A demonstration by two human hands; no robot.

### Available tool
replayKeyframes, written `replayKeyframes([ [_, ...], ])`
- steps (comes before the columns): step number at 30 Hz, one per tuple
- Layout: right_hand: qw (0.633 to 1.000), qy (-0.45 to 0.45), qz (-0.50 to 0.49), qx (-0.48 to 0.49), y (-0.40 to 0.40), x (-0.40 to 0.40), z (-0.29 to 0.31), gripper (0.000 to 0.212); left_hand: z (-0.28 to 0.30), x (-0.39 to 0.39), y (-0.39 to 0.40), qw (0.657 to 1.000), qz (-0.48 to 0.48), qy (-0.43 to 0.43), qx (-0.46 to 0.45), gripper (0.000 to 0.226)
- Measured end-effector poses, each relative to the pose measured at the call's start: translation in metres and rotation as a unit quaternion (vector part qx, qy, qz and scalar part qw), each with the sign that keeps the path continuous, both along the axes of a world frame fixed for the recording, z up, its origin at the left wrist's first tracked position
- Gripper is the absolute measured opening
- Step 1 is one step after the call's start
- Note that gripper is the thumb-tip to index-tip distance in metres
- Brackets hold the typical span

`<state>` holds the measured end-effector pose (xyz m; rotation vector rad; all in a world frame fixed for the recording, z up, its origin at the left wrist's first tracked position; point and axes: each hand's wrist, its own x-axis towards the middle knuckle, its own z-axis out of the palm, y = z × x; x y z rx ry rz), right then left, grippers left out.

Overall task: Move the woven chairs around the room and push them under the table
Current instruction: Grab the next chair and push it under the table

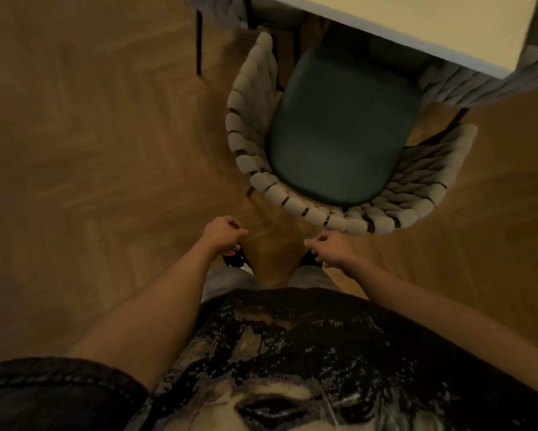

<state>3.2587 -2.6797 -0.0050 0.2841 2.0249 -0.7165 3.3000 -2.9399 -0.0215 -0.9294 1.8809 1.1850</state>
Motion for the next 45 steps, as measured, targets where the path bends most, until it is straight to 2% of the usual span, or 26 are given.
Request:
replayKeyframes([
  [4, 0.997, 0.008, 0.075, 0.018, -0.046, -0.003, 0.004, 0.023, 0.003, 0.025, -0.038, 1.000, 0.027, -0.004, 0.005, 0.009],
  [9, 0.994, 0.001, 0.109, 0.025, -0.119, -0.006, 0.011, 0.021, 0.003, 0.054, -0.103, 0.997, 0.077, 0.006, 0.016, 0.002],
  [15, 0.978, 0.017, 0.207, 0.037, -0.203, -0.006, 0.015, 0.021, 0.004, 0.088, -0.182, 0.996, 0.087, -0.001, 0.005, 0.005],
  [18, 0.959, 0.029, 0.277, 0.047, -0.239, -0.011, 0.019, 0.024, 0.006, 0.102, -0.217, 0.997, 0.069, -0.007, -0.036, 0.016],
  [21, 0.949, 0.027, 0.311, 0.049, -0.277, -0.020, 0.020, 0.029, 0.003, 0.108, -0.252, 0.995, 0.078, -0.013, -0.059, 0.020],
  [25, 0.940, 0.026, 0.337, 0.043, -0.328, -0.044, 0.020, 0.025, -0.001, 0.105, -0.297, 0.993, 0.103, -0.015, -0.062, 0.022],
  [30, 0.934, 0.034, 0.354, 0.026, -0.392, -0.090, 0.014, 0.021, -0.007, 0.079, -0.357, 0.988, 0.123, -0.028, -0.083, 0.017],
  [38, 0.945, 0.022, 0.325, 0.013, -0.495, -0.174, 0.006, 0.018, 0.008, -0.004, -0.455, 0.981, 0.175, -0.030, -0.082, 0.014],
  [42, 0.939, 0.021, 0.341, 0.031, -0.545, -0.215, 0.007, 0.024, 0.017, -0.052, -0.503, 0.983, 0.168, -0.020, -0.073, 0.015],
  [45, 0.941, 0.027, 0.335, 0.032, -0.581, -0.244, 0.004, 0.035, 0.016, -0.087, -0.545, 0.982, 0.170, -0.004, -0.083, 0.014],
])
